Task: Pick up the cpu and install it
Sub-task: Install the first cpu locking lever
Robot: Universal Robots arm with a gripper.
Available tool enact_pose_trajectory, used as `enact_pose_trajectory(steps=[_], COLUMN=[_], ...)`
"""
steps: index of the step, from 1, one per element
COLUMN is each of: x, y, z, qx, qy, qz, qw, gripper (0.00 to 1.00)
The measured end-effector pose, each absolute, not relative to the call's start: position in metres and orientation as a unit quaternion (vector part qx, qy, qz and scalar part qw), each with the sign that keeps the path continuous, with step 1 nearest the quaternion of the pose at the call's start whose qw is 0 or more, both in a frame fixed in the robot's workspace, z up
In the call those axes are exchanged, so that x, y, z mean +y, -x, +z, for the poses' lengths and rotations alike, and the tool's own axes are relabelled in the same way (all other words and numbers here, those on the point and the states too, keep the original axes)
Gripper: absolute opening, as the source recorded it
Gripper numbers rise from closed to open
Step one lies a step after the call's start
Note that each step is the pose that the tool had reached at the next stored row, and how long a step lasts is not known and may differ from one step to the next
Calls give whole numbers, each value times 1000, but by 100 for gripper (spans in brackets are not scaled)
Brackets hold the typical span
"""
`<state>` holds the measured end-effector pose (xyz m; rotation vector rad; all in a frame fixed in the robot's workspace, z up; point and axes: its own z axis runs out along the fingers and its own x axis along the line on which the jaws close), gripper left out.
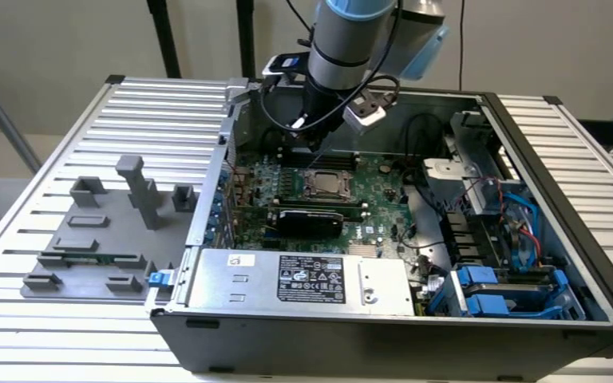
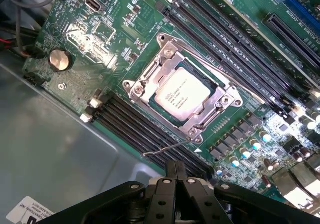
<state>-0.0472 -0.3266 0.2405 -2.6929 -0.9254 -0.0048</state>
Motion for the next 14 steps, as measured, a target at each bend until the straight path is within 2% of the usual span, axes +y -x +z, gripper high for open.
enact_pose_trajectory(steps=[14], x=[-321], y=[47], z=[220], qx=[-352], qy=[927], qz=[6], qw=[132], gripper=[11])
